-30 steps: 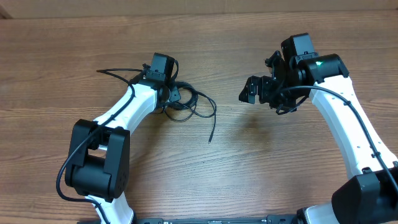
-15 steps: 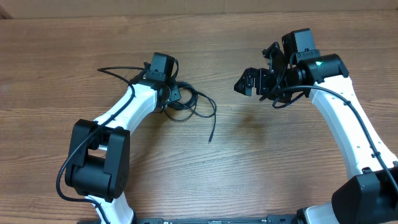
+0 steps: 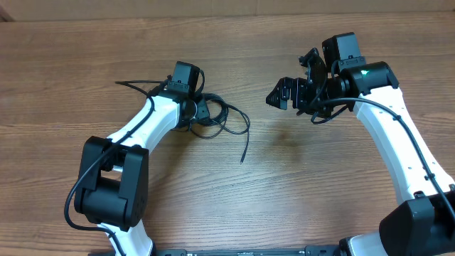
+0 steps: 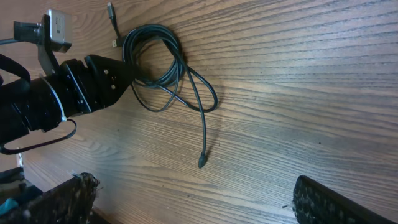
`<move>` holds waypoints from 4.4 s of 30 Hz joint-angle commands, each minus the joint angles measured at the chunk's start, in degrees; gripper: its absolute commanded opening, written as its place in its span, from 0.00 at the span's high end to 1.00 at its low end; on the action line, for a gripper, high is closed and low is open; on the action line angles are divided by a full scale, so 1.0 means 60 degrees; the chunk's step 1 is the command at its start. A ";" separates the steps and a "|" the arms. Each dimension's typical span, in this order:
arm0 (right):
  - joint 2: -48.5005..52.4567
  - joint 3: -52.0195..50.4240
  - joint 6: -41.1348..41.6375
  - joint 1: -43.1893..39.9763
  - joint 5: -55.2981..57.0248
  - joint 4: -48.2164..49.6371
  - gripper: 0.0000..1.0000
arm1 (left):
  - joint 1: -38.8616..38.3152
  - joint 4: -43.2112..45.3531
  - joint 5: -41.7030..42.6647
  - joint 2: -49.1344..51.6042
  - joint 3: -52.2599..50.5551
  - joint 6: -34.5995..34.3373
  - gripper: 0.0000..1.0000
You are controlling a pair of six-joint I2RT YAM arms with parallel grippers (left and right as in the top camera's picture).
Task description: Untangle cables
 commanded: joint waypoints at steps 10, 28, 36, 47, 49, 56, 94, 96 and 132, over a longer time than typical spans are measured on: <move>-0.0007 0.0251 -0.0007 0.0025 -0.0073 0.0066 0.00 | -0.0033 0.0113 -0.0317 0.0051 -0.0113 -0.0117 0.39; -0.0007 0.0251 -0.0007 0.0025 -0.0073 0.0066 0.00 | -0.0022 0.0149 -0.0215 0.0051 -0.0113 -0.0182 0.40; -0.0007 0.0251 -0.0007 0.0025 -0.0073 0.0066 0.00 | -0.0022 0.0171 -0.0222 0.0051 -0.0113 -0.0178 0.40; -0.0007 0.0251 -0.0004 0.0025 0.0572 0.0685 0.00 | -0.0025 0.0211 -0.0215 0.0051 -0.0113 -0.0182 0.56; -0.0007 0.0251 0.0000 0.0025 0.0572 0.1020 0.00 | -0.0022 0.0215 -0.0226 0.0051 -0.0113 -0.0182 0.70; -0.0007 0.0251 0.0004 0.0025 0.0561 0.1311 0.00 | -0.0040 0.0219 -0.0328 0.0051 -0.0113 -0.0215 0.72; -0.0007 0.0251 0.0000 0.0025 -0.0109 0.1147 0.00 | 0.0193 0.0521 0.0495 0.0412 0.0131 0.1158 0.96; -0.0007 0.0251 0.0000 0.0025 -0.0106 0.1147 0.00 | 0.0255 0.0375 0.0765 0.0412 0.0313 0.1759 0.96; 0.0011 -0.2994 0.1734 0.0692 -0.0073 0.2962 0.56 | 0.0594 -0.0186 1.0670 0.0404 0.0816 0.8743 0.83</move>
